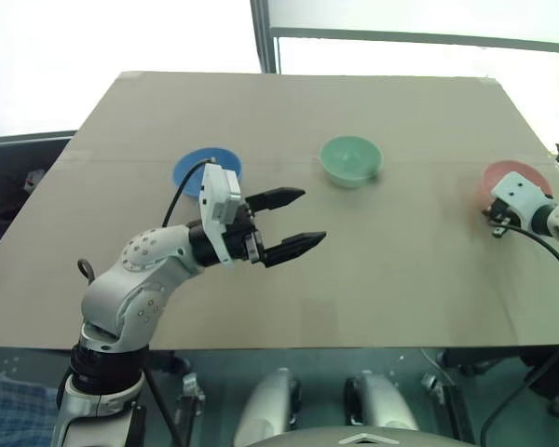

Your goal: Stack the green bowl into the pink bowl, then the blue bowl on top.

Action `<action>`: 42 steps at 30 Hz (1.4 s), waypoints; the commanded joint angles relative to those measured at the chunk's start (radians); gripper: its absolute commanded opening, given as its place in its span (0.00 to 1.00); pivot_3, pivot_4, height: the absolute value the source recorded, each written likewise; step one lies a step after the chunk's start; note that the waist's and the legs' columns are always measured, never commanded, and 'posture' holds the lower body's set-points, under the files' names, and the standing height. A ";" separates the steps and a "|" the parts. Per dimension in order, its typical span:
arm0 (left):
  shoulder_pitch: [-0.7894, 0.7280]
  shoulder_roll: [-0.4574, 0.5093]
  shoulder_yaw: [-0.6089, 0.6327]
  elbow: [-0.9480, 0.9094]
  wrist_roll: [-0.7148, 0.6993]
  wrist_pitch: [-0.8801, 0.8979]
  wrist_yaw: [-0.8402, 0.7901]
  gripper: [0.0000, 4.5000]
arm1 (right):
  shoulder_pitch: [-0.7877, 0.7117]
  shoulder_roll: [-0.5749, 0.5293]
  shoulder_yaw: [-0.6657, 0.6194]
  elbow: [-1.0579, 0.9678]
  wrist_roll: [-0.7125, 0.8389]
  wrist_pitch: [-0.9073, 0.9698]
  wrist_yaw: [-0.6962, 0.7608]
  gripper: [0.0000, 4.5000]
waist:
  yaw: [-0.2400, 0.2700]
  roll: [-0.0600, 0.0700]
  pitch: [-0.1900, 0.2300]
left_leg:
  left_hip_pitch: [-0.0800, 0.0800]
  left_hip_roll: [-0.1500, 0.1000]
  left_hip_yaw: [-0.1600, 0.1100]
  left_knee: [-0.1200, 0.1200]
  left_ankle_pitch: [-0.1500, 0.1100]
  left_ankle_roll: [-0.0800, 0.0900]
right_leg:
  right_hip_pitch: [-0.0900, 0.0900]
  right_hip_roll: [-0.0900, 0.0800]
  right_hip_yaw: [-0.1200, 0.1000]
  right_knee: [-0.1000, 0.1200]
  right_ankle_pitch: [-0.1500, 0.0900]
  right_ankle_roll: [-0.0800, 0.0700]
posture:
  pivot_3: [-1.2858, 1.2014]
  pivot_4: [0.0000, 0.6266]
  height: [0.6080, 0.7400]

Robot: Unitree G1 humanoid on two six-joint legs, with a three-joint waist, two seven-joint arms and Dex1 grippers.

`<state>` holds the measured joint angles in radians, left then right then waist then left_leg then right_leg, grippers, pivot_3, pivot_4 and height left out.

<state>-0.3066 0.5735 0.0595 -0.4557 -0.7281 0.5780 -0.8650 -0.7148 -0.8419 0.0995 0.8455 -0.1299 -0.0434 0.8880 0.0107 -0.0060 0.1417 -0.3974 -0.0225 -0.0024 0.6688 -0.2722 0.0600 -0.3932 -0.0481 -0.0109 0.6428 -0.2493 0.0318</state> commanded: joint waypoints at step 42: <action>0.096 0.037 0.103 0.018 0.023 -0.068 0.015 1.00 | -0.034 0.111 0.225 -1.273 0.181 0.797 0.270 0.97 | -0.004 0.000 0.000 | -0.001 -0.001 -0.004 0.000 -0.001 0.001 | -0.002 -0.003 -0.002 0.000 0.000 0.000 | 0.52 0.24 1.00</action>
<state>-0.2088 0.6179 0.1459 -0.4215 -0.7010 0.5351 -0.8618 -0.6989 -0.7306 0.3887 -0.4843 0.0402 0.7656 1.1710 0.0071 -0.0061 0.1417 -0.3977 -0.0237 -0.0059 0.6686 -0.2730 0.0605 -0.3955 -0.0511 -0.0130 0.6430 -0.2493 0.0316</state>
